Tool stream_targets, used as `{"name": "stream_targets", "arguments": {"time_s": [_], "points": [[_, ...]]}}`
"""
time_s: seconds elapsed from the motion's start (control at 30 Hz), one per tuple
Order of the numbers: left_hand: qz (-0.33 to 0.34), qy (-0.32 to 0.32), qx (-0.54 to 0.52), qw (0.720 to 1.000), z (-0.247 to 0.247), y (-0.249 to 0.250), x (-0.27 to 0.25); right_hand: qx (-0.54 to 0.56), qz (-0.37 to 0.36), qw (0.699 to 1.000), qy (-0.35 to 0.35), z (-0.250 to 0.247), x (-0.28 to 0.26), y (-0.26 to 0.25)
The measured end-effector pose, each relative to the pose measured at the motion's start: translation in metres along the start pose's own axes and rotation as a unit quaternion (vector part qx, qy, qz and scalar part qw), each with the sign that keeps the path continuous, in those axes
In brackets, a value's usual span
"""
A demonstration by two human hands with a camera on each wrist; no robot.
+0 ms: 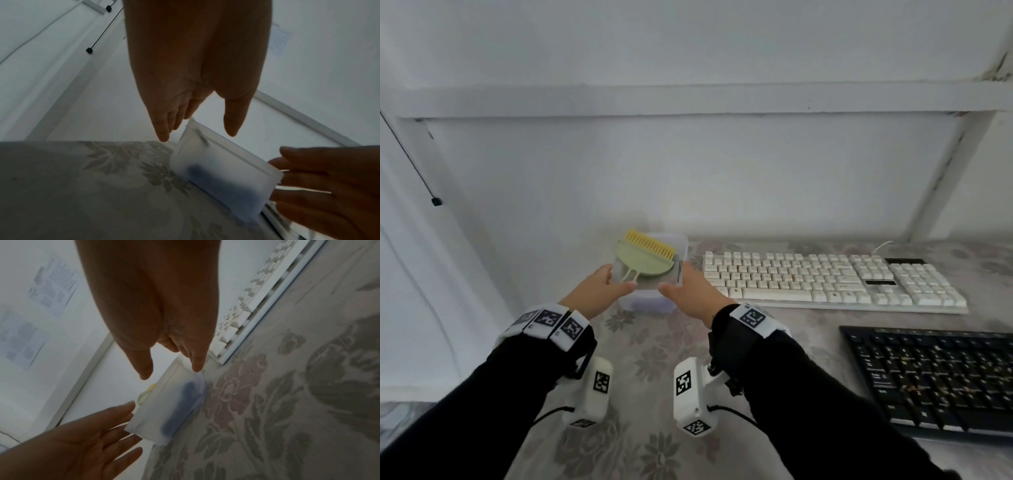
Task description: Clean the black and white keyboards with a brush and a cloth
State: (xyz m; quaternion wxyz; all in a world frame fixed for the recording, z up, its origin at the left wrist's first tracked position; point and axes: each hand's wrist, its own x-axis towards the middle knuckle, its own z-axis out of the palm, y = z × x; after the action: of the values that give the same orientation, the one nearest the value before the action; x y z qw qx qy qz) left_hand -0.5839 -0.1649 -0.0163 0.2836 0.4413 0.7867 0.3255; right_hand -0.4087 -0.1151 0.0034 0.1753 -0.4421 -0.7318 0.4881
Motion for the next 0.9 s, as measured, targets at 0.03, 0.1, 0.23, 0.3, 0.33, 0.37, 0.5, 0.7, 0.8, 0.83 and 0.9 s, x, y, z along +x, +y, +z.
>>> {"name": "stream_targets", "arguments": {"time_s": [0.03,0.1,0.23,0.3,0.33,0.37,0.5,0.7,0.8,0.83,0.9], "points": [[0.001,-0.01,-0.004,1.0,-0.001,0.0,0.001,-0.002,0.007,1.0,-0.001,0.003,0.005,0.002],[0.011,-0.025,-0.027,0.999,-0.006,-0.004,0.003,-0.005,0.012,1.0,-0.003,0.006,0.007,0.002],[0.035,-0.048,-0.033,0.998,-0.012,-0.03,0.018,-0.002,0.01,1.0,0.005,0.004,0.003,0.0],[0.041,-0.06,-0.037,0.997,-0.014,-0.016,0.001,-0.002,0.001,1.0,0.01,0.003,0.001,0.002],[0.043,-0.068,-0.041,0.996,-0.015,-0.009,-0.008,0.001,-0.001,1.0,0.011,0.004,-0.003,0.002],[0.048,-0.081,-0.043,0.995,-0.015,-0.006,-0.015,0.006,0.0,1.0,0.013,0.005,-0.006,0.002],[0.056,-0.088,-0.048,0.993,-0.023,-0.009,-0.034,-0.001,0.004,1.0,-0.007,0.006,-0.022,0.006],[0.055,-0.108,-0.079,0.99,-0.025,-0.016,-0.073,-0.033,-0.001,0.999,-0.017,0.01,-0.052,0.014],[0.041,-0.102,-0.085,0.99,-0.022,-0.024,-0.088,-0.024,-0.008,0.999,-0.035,0.014,-0.068,0.017],[0.04,-0.1,-0.086,0.99,-0.022,-0.026,-0.093,-0.021,-0.011,0.999,-0.04,0.014,-0.075,0.018],[0.041,-0.099,-0.086,0.991,-0.023,-0.03,-0.103,-0.018,-0.017,0.999,-0.045,0.016,-0.085,0.019]]}}
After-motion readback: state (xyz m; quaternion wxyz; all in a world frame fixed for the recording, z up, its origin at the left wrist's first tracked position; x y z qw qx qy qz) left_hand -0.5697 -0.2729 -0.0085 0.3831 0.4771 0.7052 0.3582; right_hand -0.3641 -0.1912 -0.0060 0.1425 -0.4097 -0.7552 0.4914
